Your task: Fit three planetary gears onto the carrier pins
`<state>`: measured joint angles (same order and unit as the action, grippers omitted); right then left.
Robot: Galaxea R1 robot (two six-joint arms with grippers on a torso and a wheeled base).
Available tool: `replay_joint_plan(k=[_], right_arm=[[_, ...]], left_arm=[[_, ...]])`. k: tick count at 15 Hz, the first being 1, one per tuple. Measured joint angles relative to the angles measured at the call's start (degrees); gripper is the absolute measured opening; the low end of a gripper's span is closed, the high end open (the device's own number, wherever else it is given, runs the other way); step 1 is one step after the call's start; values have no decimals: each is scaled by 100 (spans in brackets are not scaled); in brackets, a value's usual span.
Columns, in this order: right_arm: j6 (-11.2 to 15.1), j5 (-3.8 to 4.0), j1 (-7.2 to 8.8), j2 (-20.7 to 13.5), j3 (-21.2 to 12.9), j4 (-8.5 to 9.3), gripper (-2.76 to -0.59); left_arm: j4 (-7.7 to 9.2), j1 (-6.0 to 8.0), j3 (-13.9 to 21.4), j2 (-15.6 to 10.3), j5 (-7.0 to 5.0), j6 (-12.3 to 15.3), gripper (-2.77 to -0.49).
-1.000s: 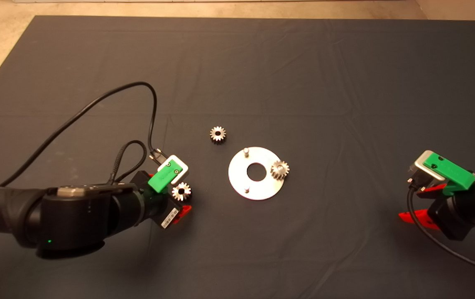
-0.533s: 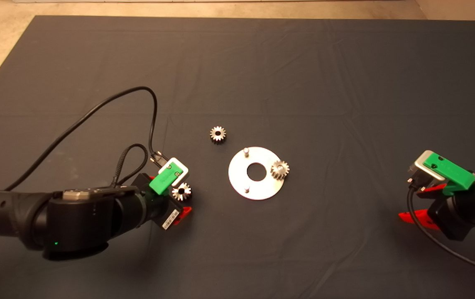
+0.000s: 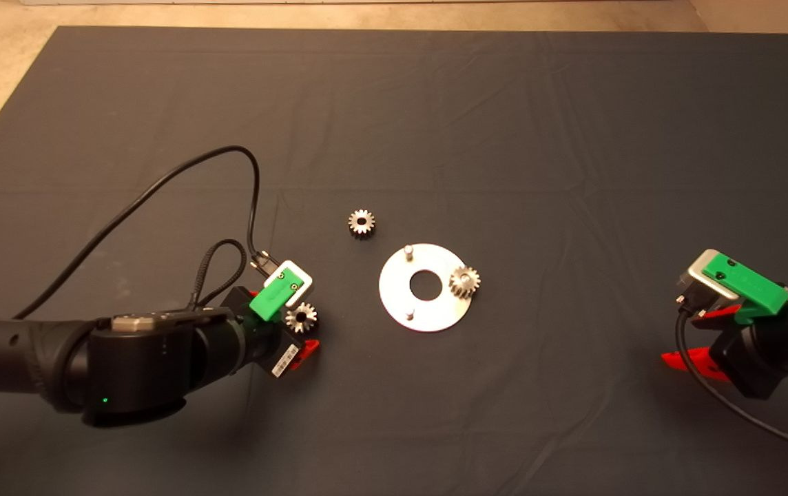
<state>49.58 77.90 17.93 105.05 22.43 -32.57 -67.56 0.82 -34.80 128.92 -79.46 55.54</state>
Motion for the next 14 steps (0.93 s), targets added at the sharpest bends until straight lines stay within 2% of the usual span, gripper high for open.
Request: replay_joint_plan(k=[14], right_arm=[[-33, -1, 1, -141, 0, 0, -173]], left_arm=[[0, 0, -223, 217, 85, 16, -89]])
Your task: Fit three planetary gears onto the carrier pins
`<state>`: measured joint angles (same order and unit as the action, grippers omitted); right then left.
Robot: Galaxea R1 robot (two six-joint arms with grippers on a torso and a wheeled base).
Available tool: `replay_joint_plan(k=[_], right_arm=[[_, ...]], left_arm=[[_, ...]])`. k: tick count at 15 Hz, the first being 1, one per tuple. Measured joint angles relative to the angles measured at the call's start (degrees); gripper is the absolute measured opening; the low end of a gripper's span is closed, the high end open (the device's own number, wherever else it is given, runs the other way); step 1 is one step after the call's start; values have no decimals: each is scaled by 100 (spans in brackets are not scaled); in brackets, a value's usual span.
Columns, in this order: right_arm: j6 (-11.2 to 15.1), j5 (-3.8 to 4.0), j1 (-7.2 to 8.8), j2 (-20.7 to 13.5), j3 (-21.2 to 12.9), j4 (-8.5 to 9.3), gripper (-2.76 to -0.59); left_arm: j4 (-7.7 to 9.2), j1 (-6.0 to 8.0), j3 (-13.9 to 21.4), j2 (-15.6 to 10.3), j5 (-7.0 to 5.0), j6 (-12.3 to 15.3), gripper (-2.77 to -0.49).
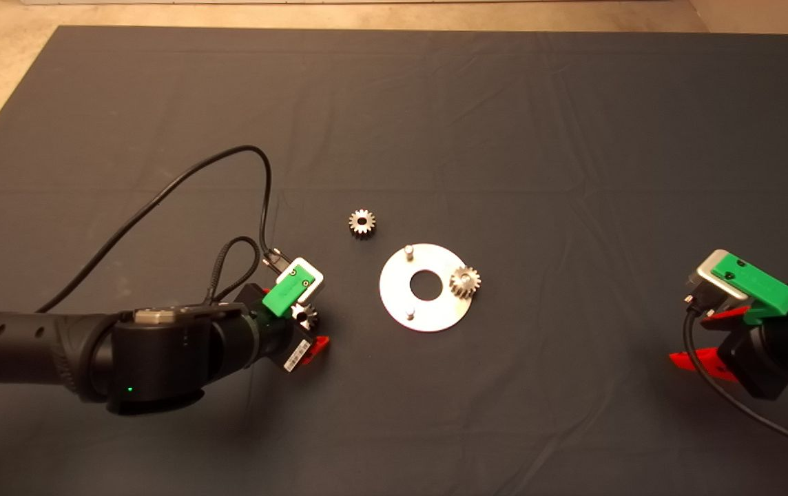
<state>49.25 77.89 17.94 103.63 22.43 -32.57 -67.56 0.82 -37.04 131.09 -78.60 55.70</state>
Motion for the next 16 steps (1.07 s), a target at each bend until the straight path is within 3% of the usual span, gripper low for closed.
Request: replay_joint_plan(k=[3, 6, 16], right_arm=[[-9, 1, 0, 0, 0, 1, -173], [-9, 1, 0, 0, 0, 0, -173], [-11, 1, 0, -2, 0, 2, -173]], left_arm=[[-7, -20, 0, 1, 2, 2, -99], [-18, -130, 0, -18, 5, 13, -114], [-94, -126, 0, -30, 9, 17, -157]])
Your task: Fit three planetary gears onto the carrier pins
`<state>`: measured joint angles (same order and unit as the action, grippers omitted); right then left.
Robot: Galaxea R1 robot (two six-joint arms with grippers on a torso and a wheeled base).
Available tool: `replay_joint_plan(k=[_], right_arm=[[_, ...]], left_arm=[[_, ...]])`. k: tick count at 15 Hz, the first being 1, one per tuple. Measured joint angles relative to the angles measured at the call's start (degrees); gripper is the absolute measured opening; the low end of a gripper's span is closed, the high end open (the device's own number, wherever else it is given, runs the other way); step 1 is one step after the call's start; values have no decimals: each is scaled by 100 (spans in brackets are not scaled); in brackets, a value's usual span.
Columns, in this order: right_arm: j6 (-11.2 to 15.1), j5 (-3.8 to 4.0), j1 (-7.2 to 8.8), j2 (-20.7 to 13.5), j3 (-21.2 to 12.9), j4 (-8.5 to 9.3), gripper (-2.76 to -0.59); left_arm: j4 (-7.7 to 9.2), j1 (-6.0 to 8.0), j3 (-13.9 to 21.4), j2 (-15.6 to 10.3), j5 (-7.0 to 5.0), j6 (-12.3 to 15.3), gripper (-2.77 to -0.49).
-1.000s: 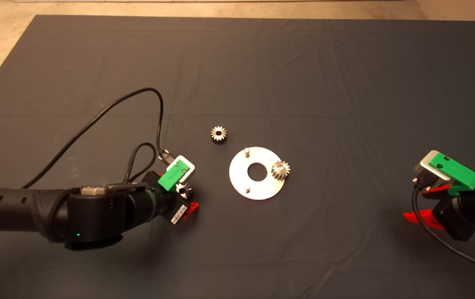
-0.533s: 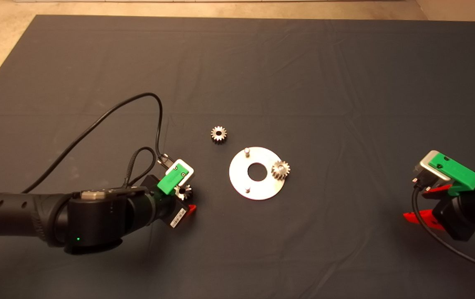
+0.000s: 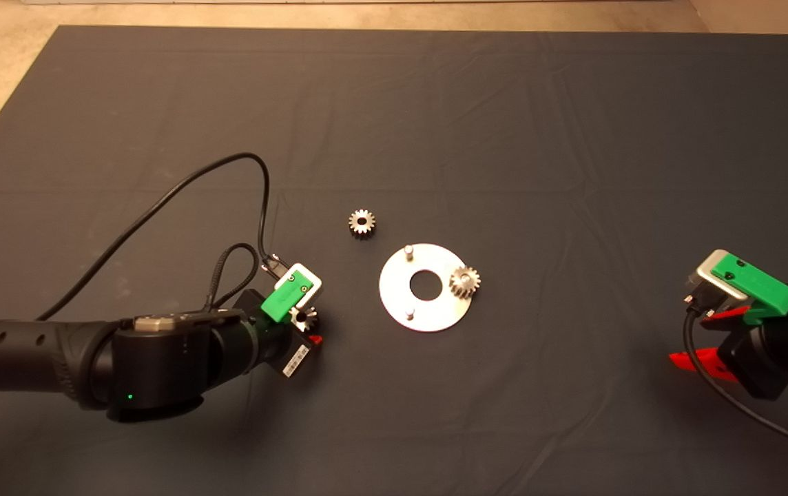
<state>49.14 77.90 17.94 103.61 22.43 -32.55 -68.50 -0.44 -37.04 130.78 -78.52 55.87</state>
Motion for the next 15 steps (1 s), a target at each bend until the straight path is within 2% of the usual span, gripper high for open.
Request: replay_joint_plan(k=[5, 8, 11, 15], right_arm=[[1, 0, -1, -20, 0, 0, -173], [2, 2, 0, -30, 0, -2, -173], [0, 0, 0, -30, 0, -2, -173], [0, 0, 0, -30, 0, -2, -173]], left_arm=[[-13, 0, 0, -2, -1, 0, -187], [-38, 0, 0, -2, 0, 0, -188], [-35, -2, 0, 0, 10, 0, -215], [-35, -2, 0, 0, 24, 0, -223]])
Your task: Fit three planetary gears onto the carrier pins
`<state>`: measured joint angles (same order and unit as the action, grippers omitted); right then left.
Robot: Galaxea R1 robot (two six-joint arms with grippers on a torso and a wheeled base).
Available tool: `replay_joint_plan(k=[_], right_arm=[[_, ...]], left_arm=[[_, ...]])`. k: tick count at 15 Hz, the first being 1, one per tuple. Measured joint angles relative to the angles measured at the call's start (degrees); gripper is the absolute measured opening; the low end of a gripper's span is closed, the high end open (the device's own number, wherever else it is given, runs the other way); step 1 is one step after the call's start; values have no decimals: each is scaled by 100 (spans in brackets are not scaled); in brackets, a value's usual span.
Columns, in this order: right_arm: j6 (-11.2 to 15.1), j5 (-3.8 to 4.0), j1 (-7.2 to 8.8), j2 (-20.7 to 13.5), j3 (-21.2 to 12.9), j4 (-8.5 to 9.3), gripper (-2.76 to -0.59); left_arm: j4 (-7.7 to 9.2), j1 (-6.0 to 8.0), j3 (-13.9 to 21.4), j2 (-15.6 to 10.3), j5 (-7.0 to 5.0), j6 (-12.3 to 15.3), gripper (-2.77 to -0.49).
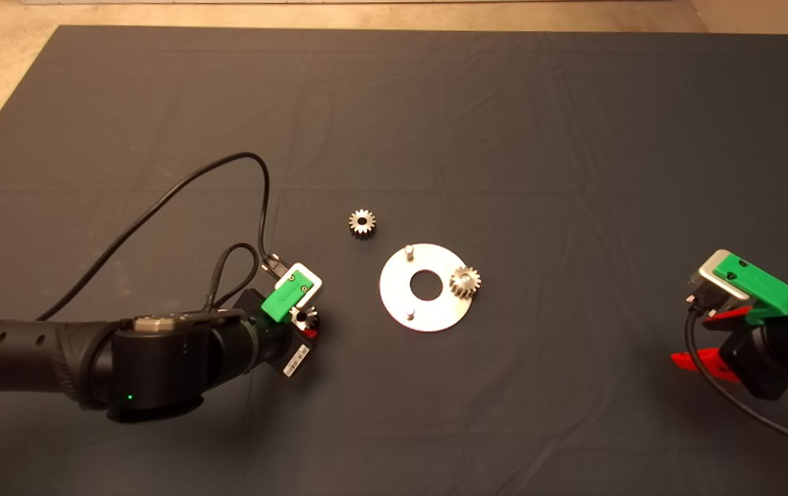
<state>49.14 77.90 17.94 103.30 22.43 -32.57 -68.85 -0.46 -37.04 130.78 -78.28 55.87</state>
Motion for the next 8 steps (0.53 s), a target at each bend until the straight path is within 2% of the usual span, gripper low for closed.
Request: replay_joint_plan(k=[8], right_arm=[[0, 0, 0, -165, 0, 0, -173]], left_arm=[[-2, 2, 0, 0, -2, 2, -238]])
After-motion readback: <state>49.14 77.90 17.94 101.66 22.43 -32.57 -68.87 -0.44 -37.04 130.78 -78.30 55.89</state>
